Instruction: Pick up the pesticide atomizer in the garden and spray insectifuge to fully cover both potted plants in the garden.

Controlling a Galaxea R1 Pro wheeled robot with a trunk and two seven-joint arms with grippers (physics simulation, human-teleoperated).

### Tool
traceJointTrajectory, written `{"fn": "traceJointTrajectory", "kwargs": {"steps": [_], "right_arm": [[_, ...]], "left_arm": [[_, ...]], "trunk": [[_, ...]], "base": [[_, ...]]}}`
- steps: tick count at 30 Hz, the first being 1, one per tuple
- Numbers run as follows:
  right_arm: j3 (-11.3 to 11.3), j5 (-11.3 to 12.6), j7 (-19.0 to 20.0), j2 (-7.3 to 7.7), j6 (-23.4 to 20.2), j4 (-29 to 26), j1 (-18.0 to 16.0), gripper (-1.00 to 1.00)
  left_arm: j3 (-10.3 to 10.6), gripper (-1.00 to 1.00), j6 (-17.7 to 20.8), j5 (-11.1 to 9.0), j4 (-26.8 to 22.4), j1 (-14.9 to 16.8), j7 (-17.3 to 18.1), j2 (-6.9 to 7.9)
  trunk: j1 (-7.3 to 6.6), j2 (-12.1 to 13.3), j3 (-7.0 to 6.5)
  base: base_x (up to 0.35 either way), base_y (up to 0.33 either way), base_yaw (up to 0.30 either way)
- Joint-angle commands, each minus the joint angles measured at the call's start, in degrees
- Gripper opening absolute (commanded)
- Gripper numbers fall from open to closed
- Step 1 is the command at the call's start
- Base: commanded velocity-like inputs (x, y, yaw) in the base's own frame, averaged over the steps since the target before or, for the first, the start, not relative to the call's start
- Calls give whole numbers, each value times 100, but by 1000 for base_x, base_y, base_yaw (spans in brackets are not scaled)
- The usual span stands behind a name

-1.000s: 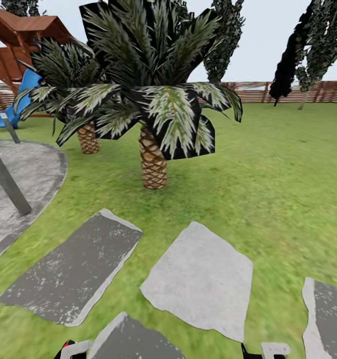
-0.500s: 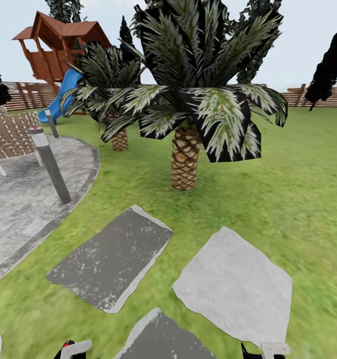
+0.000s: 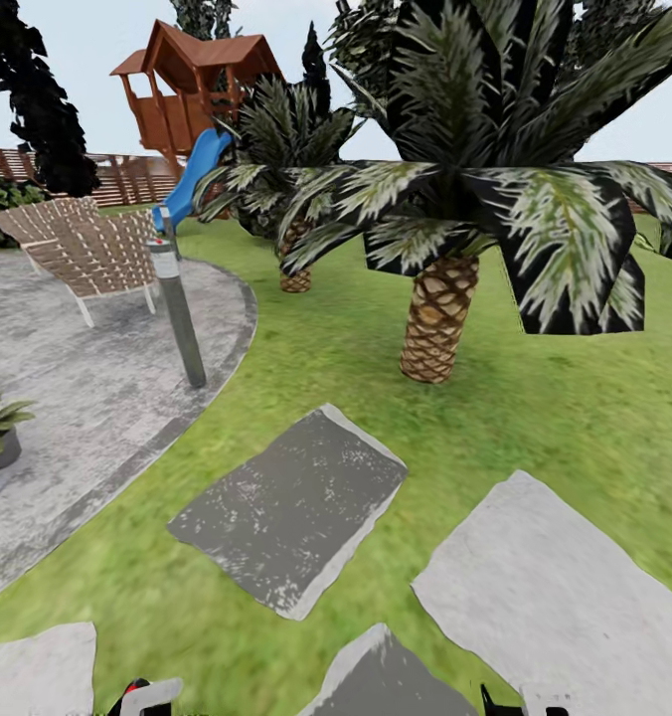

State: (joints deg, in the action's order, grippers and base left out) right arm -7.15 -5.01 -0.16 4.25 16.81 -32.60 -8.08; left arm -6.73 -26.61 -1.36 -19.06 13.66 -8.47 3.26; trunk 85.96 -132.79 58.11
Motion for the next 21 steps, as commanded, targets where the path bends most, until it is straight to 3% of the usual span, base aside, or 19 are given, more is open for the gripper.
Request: {"fn": "traceJointTrajectory", "kwargs": {"steps": [1, 21], "right_arm": [[-24, -53, -2, -3, 15, -1, -1, 100], [-24, -53, -2, -3, 15, -1, -1, 100]], "left_arm": [[5, -100, -19, -13, 8, 5, -5, -1], [5, -100, -19, -13, 8, 5, -5, -1]], "trunk": [[0, -2, 5], [0, -2, 5]], "base": [[86, 306, 279], [41, 306, 279]]}}
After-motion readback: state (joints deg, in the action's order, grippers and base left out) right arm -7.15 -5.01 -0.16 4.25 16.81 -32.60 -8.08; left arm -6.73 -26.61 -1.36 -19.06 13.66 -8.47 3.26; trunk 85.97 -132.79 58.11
